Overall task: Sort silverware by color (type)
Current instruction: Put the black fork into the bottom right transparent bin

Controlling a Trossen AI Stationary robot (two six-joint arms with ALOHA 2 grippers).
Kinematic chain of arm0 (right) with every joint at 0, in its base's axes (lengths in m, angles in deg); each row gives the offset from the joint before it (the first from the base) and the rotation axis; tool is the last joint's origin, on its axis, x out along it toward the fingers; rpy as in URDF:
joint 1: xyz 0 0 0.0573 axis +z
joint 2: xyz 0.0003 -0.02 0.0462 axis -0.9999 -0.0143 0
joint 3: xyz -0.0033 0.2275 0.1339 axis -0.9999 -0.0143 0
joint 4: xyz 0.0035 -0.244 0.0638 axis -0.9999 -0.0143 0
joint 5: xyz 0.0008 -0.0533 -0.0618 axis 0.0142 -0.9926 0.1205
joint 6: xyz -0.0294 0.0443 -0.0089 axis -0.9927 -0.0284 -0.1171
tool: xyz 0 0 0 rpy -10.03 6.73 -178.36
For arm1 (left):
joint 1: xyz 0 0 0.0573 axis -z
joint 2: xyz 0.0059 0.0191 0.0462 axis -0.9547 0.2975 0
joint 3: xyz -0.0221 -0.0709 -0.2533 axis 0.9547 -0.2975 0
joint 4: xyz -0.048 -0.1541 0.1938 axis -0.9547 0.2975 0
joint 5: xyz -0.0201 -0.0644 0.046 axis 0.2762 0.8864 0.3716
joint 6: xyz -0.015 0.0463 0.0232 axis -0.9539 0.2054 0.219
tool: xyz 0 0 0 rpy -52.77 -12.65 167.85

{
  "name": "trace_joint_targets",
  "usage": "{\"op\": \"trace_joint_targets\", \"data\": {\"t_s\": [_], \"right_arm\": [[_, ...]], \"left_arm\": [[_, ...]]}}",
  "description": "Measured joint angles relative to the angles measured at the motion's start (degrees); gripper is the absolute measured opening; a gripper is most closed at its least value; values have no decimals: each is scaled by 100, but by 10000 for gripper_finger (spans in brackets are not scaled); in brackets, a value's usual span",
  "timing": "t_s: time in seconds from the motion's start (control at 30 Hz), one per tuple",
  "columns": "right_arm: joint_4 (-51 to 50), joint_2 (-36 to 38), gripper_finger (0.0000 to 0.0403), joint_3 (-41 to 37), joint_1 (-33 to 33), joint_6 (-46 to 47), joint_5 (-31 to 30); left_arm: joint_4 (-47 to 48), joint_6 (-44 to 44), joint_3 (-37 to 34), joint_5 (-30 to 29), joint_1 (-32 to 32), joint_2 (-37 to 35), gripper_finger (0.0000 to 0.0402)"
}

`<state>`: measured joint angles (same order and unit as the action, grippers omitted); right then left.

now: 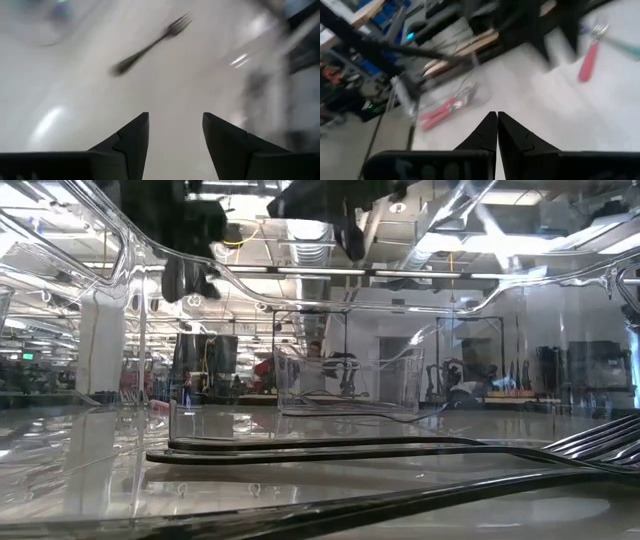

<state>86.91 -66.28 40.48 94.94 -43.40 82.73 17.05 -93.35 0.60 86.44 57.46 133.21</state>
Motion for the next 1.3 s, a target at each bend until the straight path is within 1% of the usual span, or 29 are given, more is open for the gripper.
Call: {"op": "trace_joint_targets", "data": {"t_s": [0.07, 0.2, 0.27, 0.43, 0.5, 0.6, 0.7, 0.8, 0.9, 1.0, 1.13, 1.3], "right_arm": [[-136, 0, 39, 0, 54, 103, 186], [-484, 0, 39, 0, 186, 450, 381], [-686, 0, 39, 0, 228, 633, 500], [-1046, 122, 39, 9, 263, 863, 643], [-1283, 195, 39, -5, 289, 903, 641], [-1347, 214, 39, 2, 293, 939, 614], [-1422, 227, 39, 1, 288, 940, 598], [-1411, 245, 39, 0, 241, 899, 595], [-1415, 245, 39, 0, 155, 803, 643], [-1413, 245, 39, 0, 67, 727, 697], [-1420, 245, 39, 0, -66, 602, 943], [-1413, 245, 39, 0, -174, 481, 1085]], "left_arm": [[798, 873, 529, -106, -423, 396, 169], [2259, 2338, 1403, -726, -1180, 1272, 169], [2836, 2826, 1712, -1039, -1514, 1775, 169], [3803, 3407, 2169, -1556, -2030, 2944, 169], [4058, 3472, 2287, -1731, -2109, 3354, 169], [4281, 3523, 2374, -1967, -2154, 3868, 169], [4382, 3525, 2381, -2379, -2152, 4289, 169], [4401, 3457, 2382, -2911, -2141, 4580, 169], [4407, 3467, 2382, -3317, -2104, 4682, 169], [4417, 3611, 2382, -3390, -2104, 4695, 169], [4516, 3704, 2380, -3447, -2119, 4695, 169], [4755, 4075, 2380, -3584, -2119, 4695, 169]]}}
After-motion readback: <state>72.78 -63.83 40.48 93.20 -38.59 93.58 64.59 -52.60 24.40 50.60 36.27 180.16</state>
